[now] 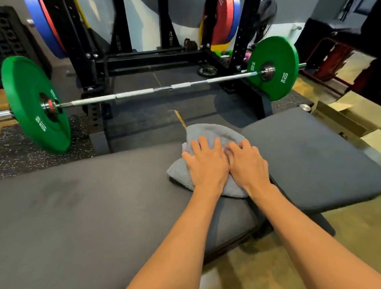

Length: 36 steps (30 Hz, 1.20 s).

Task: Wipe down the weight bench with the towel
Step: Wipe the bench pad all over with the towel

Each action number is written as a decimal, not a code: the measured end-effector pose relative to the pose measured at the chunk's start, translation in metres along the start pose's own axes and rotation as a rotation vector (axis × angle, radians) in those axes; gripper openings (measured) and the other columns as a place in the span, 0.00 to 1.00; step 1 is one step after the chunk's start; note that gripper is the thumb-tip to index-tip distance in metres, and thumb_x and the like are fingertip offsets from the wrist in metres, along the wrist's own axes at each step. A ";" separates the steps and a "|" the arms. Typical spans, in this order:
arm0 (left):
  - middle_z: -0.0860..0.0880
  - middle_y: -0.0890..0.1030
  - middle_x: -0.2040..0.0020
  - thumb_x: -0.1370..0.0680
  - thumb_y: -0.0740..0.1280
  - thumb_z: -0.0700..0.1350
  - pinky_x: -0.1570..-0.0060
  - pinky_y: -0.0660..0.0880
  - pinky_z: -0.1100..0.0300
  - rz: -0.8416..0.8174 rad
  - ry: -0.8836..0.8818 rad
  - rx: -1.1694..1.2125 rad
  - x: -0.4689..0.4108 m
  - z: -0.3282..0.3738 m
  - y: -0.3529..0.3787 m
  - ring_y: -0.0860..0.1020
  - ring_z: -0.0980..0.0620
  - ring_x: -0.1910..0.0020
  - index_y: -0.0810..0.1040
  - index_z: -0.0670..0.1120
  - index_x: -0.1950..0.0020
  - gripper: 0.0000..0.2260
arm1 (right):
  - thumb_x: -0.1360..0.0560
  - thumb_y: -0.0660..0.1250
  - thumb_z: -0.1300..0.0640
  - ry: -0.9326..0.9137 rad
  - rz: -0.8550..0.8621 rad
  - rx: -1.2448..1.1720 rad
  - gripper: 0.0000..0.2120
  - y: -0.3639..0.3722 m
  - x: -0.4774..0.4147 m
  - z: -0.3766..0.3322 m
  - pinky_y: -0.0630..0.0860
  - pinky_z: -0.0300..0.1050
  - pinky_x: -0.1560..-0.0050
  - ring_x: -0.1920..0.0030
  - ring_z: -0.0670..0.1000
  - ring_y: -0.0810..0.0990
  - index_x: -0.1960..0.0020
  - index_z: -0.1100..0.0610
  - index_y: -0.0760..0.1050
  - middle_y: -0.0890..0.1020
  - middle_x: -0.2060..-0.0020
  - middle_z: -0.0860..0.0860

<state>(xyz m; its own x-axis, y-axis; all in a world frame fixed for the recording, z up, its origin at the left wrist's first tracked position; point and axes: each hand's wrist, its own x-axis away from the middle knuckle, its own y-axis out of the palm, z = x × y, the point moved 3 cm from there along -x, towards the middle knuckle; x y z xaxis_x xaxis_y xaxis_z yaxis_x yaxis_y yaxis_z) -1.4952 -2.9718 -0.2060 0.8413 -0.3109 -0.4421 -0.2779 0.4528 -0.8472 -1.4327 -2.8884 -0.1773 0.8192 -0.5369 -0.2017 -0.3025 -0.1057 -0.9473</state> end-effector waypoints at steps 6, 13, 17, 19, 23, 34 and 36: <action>0.46 0.77 0.41 0.22 0.54 0.54 0.41 0.68 0.41 -0.122 0.035 -0.008 0.064 0.013 -0.034 0.70 0.45 0.47 0.78 0.55 0.43 0.15 | 0.21 0.61 0.49 -0.034 0.130 0.125 0.11 -0.014 0.069 0.014 0.67 0.50 0.63 0.59 0.59 0.70 0.53 0.55 0.77 0.76 0.55 0.56; 0.47 0.78 0.44 0.24 0.54 0.54 0.53 0.72 0.46 -0.182 0.000 -0.026 0.098 -0.039 -0.086 0.73 0.46 0.51 0.78 0.54 0.48 0.14 | 0.25 0.53 0.49 -0.130 0.166 0.139 0.18 -0.008 0.107 -0.043 0.67 0.55 0.62 0.62 0.61 0.71 0.61 0.59 0.74 0.76 0.62 0.59; 0.47 0.79 0.43 0.23 0.54 0.54 0.54 0.72 0.48 -0.140 -0.090 -0.079 0.083 -0.124 -0.109 0.75 0.46 0.51 0.79 0.54 0.46 0.15 | 0.25 0.53 0.49 -0.222 0.166 0.074 0.16 0.020 0.099 -0.131 0.68 0.56 0.62 0.62 0.62 0.72 0.62 0.59 0.73 0.75 0.62 0.59; 0.46 0.79 0.42 0.23 0.54 0.55 0.52 0.73 0.46 -0.152 -0.173 -0.094 0.076 -0.176 -0.122 0.76 0.45 0.49 0.79 0.54 0.44 0.17 | 0.25 0.54 0.50 -0.296 0.175 0.051 0.16 0.038 0.097 -0.181 0.69 0.56 0.62 0.62 0.61 0.72 0.62 0.58 0.72 0.75 0.62 0.59; 0.44 0.78 0.39 0.23 0.54 0.55 0.49 0.73 0.43 -0.164 -0.332 -0.148 0.075 -0.278 -0.156 0.77 0.42 0.46 0.79 0.53 0.39 0.19 | 0.24 0.55 0.51 -0.443 0.159 -0.034 0.14 0.069 0.103 -0.288 0.68 0.56 0.62 0.62 0.60 0.71 0.62 0.58 0.72 0.75 0.61 0.59; 0.45 0.71 0.31 0.20 0.48 0.58 0.46 0.68 0.43 -0.126 -0.688 -0.373 0.155 -0.543 -0.289 0.68 0.40 0.38 0.70 0.58 0.30 0.22 | 0.24 0.59 0.50 -0.743 0.038 -0.268 0.10 0.118 0.226 -0.572 0.69 0.55 0.58 0.57 0.59 0.74 0.57 0.56 0.75 0.78 0.56 0.58; 0.46 0.68 0.29 0.18 0.50 0.57 0.44 0.66 0.42 -0.121 -0.742 -0.390 0.165 -0.578 -0.309 0.65 0.41 0.36 0.68 0.59 0.28 0.20 | 0.25 0.61 0.50 -0.770 0.018 -0.313 0.10 0.124 0.244 -0.612 0.68 0.54 0.57 0.57 0.59 0.74 0.58 0.55 0.75 0.77 0.58 0.56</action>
<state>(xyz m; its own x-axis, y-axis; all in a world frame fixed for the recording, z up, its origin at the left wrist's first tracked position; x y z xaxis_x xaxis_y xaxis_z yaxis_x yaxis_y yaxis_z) -1.5380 -3.6459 -0.1875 0.9239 0.3521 -0.1496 -0.1922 0.0890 -0.9773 -1.5690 -3.5447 -0.1917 0.8828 0.1707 -0.4376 -0.3467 -0.3916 -0.8523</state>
